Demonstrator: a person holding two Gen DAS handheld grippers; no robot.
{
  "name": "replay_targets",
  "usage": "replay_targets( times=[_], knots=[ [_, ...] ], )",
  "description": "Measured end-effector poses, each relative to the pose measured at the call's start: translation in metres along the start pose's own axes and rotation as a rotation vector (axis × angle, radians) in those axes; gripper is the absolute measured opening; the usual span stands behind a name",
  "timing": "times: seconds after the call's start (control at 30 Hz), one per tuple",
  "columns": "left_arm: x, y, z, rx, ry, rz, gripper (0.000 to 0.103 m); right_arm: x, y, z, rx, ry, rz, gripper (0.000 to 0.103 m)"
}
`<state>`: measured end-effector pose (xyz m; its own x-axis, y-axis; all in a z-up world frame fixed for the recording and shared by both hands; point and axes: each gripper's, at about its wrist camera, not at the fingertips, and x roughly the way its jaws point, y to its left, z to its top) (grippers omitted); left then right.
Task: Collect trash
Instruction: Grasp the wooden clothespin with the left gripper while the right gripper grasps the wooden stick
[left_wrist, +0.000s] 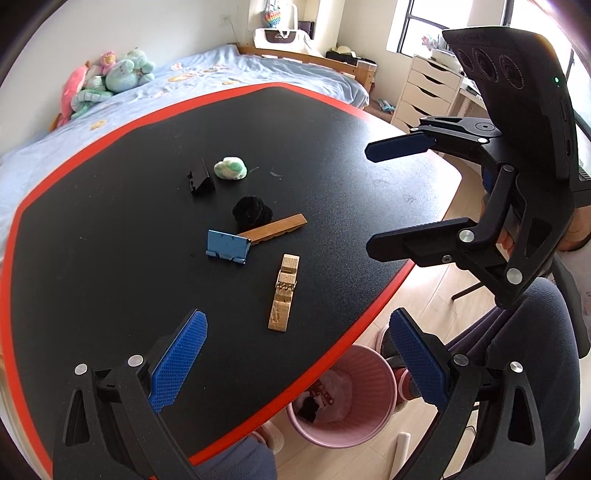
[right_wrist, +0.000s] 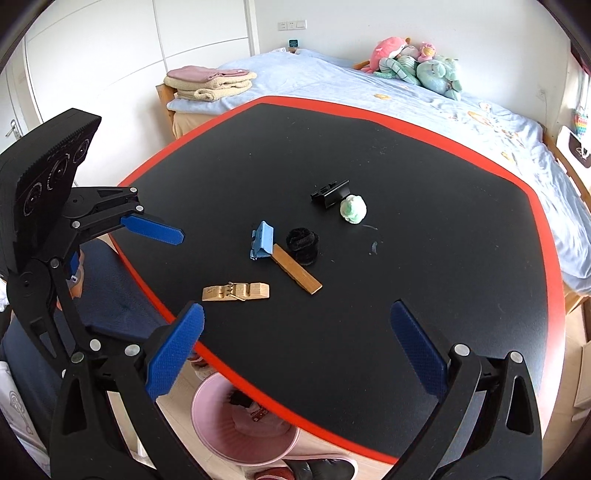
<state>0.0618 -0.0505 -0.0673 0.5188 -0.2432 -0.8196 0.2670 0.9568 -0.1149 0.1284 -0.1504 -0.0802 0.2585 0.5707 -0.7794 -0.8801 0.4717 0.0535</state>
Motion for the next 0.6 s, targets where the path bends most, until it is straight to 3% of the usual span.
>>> replay_targets(
  times=[0.2, 0.27, 0.33, 0.5, 0.6],
  knots=[
    [0.014, 0.003, 0.004, -0.001, 0.027, -0.004, 0.095, 0.031, -0.011, 0.014, -0.057, 0.038, 0.042, 0.096],
    [0.018, 0.005, 0.004, -0.006, 0.028, -0.002, 0.092, 0.04, -0.01, 0.017, -0.085, 0.056, 0.056, 0.088],
    [0.021, 0.007, 0.005, -0.008, 0.036, 0.003, 0.08, 0.048, -0.008, 0.019, -0.111, 0.074, 0.066, 0.075],
    [0.024, 0.006, 0.005, 0.001, 0.037, 0.014, 0.067, 0.06, -0.006, 0.02, -0.155, 0.092, 0.095, 0.056],
    [0.023, 0.005, 0.006, 0.009, 0.035, 0.036, 0.052, 0.063, -0.005, 0.018, -0.176, 0.102, 0.094, 0.04]
  ],
)
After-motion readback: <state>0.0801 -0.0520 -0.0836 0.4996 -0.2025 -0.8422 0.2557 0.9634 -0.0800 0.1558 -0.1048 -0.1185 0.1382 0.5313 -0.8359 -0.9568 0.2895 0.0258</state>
